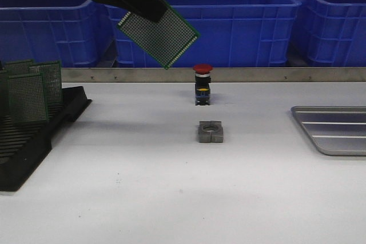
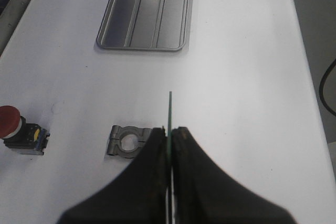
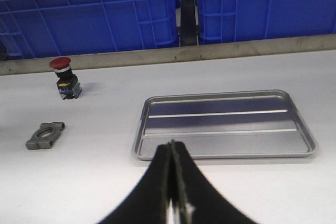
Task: Place circuit board on tray
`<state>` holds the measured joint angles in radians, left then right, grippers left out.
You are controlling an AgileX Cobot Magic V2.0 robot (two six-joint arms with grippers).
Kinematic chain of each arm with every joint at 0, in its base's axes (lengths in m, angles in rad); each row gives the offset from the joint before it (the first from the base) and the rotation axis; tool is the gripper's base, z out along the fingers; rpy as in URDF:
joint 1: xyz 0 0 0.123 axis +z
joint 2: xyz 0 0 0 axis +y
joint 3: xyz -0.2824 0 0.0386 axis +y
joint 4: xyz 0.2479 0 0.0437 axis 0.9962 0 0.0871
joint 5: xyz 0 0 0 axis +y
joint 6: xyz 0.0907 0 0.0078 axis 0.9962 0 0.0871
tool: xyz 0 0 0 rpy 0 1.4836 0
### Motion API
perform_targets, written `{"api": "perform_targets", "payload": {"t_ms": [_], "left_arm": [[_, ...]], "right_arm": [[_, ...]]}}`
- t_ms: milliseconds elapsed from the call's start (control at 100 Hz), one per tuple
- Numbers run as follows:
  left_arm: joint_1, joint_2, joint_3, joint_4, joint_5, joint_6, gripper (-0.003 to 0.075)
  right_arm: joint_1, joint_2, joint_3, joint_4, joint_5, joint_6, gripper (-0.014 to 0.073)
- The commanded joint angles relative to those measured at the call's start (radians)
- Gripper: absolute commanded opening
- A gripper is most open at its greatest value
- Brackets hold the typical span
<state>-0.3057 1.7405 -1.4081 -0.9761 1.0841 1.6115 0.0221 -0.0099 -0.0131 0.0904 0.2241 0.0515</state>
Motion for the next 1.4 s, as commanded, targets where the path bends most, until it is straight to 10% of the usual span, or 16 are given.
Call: {"api": "perform_targets", "payload": {"t_ms": [0, 440, 600, 820, 1260, 1390], "left_arm": [[-0.008, -0.04, -0.029, -0.072, 0.004, -0.002, -0.002], [-0.008, -0.04, -0.029, -0.075, 0.004, -0.002, -0.002], [-0.008, -0.04, -0.029, -0.075, 0.004, -0.002, -0.002], [-0.008, -0.04, -0.029, -0.075, 0.004, -0.002, -0.002], [-0.008, -0.04, -0.029, -0.083, 0.004, -0.002, -0.002], [-0.008, -0.04, -0.029, -0.083, 0.004, -0.002, -0.002]], "right_arm": [[-0.003, 0.043, -0.08, 0.028, -0.008, 0.002, -0.0113], [-0.003, 0.524, -0.431, 0.146, 0.256, -0.017, -0.0106], [-0.002, 0.68, -0.529, 0.271, 0.284, -0.189, 0.0043], [-0.002, 0.837, -0.63, 0.643, 0.333, -0.607, 0.0411], [0.037, 1.126, -0.742, 1.323, 0.555, -1.889, 0.0413], [0.108, 1.216, -0.782, 1.385, 0.542, -2.044, 0.0413]]}}
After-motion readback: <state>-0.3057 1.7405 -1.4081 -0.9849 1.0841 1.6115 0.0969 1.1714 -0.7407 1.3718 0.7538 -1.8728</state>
